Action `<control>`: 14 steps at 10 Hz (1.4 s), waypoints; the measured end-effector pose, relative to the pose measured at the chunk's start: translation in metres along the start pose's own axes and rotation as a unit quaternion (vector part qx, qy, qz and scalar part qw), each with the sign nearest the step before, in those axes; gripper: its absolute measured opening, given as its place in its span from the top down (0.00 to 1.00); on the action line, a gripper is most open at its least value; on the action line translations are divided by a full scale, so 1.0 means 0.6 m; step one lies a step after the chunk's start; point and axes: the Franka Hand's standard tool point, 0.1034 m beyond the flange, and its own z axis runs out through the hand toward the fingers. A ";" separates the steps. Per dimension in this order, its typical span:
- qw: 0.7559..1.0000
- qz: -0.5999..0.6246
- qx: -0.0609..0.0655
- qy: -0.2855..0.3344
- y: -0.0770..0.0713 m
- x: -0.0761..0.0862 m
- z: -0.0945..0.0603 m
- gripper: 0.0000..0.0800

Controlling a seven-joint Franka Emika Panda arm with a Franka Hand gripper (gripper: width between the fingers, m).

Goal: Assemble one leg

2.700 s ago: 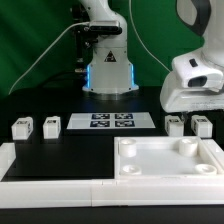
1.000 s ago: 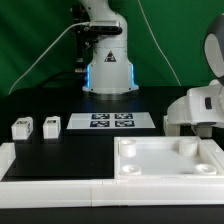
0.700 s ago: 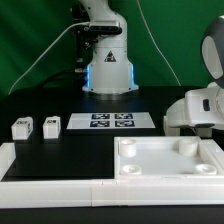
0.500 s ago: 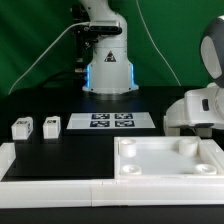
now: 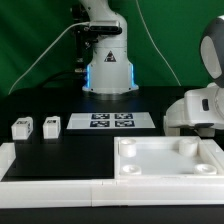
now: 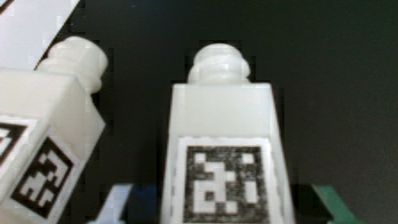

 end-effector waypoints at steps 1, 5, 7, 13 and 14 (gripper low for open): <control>1.000 0.000 -0.001 0.000 -0.001 0.000 0.000 0.64; 1.000 -0.003 0.004 0.003 0.017 -0.006 -0.010 0.64; 1.000 0.001 0.003 0.013 0.028 -0.029 -0.029 0.64; 0.999 0.011 0.009 0.033 0.073 -0.111 -0.120 0.64; 0.997 0.011 0.014 0.078 0.068 -0.094 -0.131 0.64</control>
Offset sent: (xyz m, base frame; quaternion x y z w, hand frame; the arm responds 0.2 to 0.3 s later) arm -0.0018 -0.0173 0.0057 0.0091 0.0141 -0.0249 0.9996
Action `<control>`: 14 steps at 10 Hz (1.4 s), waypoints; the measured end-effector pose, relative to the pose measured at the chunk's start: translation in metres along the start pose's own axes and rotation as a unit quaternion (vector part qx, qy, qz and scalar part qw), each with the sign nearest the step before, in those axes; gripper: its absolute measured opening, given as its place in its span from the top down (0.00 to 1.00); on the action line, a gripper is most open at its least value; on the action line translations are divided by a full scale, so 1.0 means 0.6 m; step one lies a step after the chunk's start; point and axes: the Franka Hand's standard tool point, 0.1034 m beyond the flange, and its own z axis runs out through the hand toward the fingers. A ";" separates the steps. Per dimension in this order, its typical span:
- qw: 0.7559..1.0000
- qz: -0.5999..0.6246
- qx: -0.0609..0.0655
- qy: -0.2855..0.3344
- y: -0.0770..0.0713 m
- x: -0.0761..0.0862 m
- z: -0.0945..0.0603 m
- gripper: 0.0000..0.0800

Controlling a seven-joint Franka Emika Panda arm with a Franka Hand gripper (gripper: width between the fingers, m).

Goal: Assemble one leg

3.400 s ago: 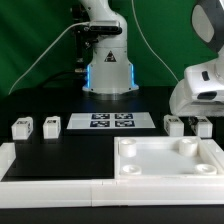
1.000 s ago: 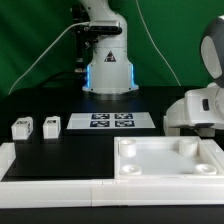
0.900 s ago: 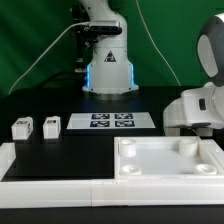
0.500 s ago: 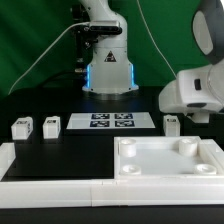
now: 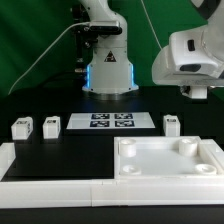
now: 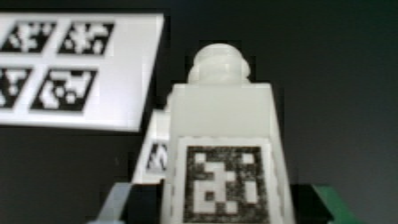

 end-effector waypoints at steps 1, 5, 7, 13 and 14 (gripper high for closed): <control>0.998 0.000 0.008 0.062 -0.003 0.003 -0.010 0.64; 0.972 -0.014 0.026 0.234 -0.006 0.010 -0.018 0.64; 0.956 -0.039 0.022 0.289 0.033 -0.011 -0.015 0.64; 0.938 -0.064 0.029 0.339 0.068 0.034 -0.121 0.64; 0.935 -0.072 0.029 0.346 0.067 0.049 -0.147 0.64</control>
Offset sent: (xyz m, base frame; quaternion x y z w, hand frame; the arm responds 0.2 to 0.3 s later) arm 0.0000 0.0000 0.0000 0.0000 0.1790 0.0000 0.9838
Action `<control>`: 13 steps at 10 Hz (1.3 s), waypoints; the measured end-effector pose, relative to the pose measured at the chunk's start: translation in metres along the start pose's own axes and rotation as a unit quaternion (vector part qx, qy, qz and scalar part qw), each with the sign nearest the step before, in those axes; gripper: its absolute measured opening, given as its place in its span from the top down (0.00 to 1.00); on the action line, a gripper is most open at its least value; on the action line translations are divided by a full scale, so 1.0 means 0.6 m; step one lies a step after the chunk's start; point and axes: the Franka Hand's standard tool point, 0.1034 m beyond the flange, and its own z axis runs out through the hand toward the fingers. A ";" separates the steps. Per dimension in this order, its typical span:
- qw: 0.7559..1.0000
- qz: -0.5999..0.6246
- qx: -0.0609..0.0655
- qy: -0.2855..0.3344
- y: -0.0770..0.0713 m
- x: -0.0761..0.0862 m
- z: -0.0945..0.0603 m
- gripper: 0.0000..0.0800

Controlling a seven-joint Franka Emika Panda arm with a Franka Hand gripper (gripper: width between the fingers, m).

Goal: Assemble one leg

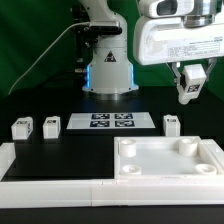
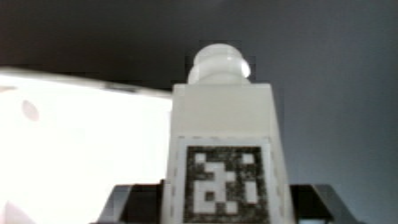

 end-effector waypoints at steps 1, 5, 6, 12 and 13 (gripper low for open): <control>1.000 -0.007 0.003 0.013 0.002 0.037 -0.013 0.64; 1.000 -0.006 0.007 0.027 0.004 0.084 -0.024 0.64; 1.000 -0.006 0.007 0.027 0.004 0.084 -0.024 0.64; 0.979 -0.012 -0.004 0.205 0.018 0.111 -0.018 0.64; 0.978 -0.016 -0.006 0.208 0.024 0.110 -0.010 0.64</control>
Offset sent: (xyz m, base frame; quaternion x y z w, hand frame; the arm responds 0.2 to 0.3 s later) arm 0.0000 0.0000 0.0000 0.0000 0.0000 0.0000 1.0000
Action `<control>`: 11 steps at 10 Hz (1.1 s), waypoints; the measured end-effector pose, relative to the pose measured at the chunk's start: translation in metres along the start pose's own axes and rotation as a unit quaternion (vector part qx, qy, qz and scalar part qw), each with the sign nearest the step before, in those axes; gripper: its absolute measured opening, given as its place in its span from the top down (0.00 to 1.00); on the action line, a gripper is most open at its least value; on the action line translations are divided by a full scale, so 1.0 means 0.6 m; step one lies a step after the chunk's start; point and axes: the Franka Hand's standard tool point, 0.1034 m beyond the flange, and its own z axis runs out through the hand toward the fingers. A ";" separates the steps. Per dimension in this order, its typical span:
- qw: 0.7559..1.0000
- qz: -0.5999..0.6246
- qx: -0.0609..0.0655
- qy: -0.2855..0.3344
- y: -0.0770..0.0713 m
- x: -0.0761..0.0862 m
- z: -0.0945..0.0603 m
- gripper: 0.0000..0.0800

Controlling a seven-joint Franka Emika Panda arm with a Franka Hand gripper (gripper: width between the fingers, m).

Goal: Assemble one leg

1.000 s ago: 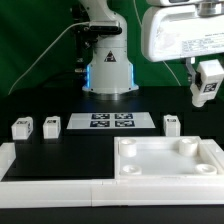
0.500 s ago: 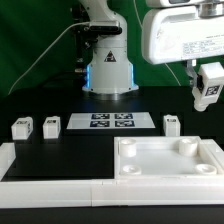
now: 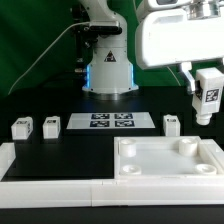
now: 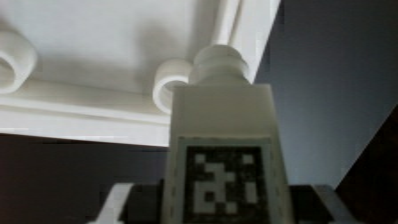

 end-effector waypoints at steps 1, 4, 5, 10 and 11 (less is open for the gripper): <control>1.000 -0.009 -0.001 0.002 0.009 0.009 0.005 0.64; 1.000 -0.030 -0.004 0.006 0.026 0.028 0.016 0.64; 0.999 -0.035 -0.005 0.018 0.028 0.034 0.018 0.64; 0.993 -0.048 -0.021 0.107 0.042 0.026 0.028 0.64; 0.993 -0.052 -0.023 0.105 0.050 0.028 0.032 0.64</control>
Offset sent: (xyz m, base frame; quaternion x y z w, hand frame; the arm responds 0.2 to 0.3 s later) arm 0.0257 -0.0086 -0.0024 -0.0012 0.0145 -0.0378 0.9992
